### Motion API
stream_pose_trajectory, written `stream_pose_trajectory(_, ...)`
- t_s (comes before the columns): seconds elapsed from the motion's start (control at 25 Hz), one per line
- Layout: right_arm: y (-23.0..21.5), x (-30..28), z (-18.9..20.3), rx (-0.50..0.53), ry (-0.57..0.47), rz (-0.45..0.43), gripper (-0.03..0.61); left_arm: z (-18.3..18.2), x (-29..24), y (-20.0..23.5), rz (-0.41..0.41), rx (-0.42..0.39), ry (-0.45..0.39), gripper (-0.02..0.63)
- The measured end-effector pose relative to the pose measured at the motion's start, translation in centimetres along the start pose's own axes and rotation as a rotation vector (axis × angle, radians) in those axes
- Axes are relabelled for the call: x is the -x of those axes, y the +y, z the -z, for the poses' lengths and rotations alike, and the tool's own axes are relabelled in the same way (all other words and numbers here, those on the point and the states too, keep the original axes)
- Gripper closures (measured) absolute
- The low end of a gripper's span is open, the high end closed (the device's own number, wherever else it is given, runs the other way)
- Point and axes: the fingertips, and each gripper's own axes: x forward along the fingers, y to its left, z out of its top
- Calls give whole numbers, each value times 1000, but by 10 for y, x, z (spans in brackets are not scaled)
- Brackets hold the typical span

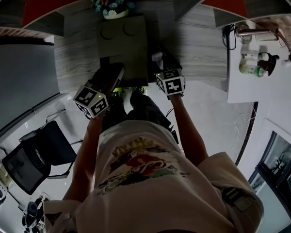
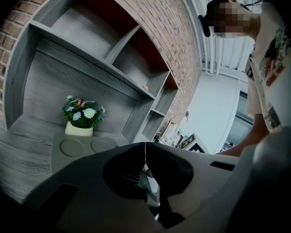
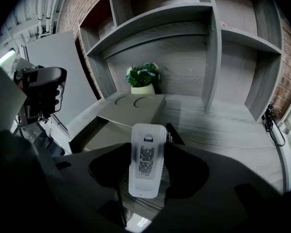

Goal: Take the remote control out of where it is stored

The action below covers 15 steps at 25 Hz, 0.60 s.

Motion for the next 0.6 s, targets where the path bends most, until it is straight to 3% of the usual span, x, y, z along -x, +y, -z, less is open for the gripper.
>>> stream_pose_trajectory(0.6,-15,-33,11,68,66,-65,356,24,-17,-3,-21,43,62,607)
